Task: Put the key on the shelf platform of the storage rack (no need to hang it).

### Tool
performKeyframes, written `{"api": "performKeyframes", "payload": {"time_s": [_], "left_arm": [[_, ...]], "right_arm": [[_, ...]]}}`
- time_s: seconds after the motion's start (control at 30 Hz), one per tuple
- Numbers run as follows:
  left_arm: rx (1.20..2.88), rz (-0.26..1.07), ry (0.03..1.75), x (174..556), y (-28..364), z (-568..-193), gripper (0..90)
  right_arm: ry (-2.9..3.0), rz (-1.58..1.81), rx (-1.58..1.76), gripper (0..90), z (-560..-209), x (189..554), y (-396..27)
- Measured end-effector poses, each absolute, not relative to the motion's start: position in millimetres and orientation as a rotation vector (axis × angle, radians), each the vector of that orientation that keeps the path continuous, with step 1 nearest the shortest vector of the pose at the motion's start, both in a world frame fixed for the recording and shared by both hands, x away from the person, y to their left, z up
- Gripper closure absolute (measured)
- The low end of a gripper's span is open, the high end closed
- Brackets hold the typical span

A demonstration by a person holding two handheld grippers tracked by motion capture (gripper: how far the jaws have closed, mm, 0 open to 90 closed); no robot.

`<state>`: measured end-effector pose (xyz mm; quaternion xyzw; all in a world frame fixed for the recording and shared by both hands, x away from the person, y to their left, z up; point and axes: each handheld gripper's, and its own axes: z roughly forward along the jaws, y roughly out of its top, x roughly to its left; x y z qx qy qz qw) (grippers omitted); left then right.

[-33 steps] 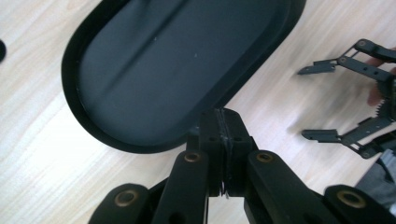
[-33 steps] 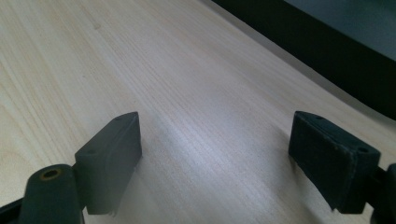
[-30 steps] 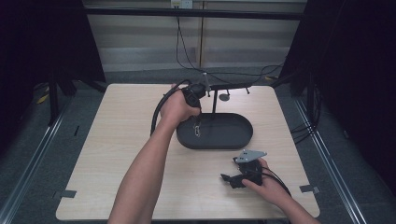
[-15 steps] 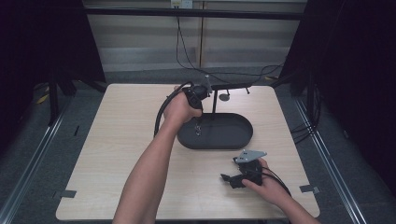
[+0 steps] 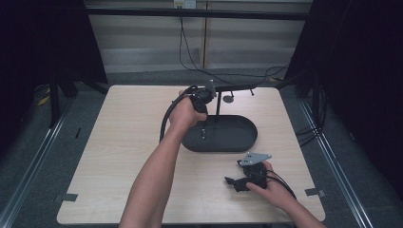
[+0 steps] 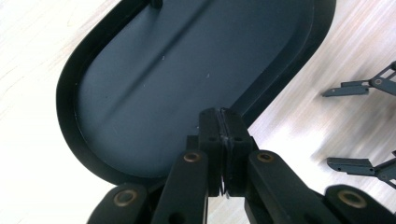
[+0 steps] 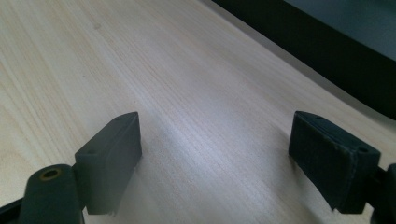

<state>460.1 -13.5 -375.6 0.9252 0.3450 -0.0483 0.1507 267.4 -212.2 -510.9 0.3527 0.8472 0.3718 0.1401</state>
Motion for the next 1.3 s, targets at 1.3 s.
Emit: {"api": "performKeyframes", "payload": {"time_s": [1.3], "left_arm": [[2.595, -0.089, 0.996, 450, -3, -375, 75.9]], "right_arm": [[2.451, 1.075, 1.014, 16.4, -511, 267, -212]]}}
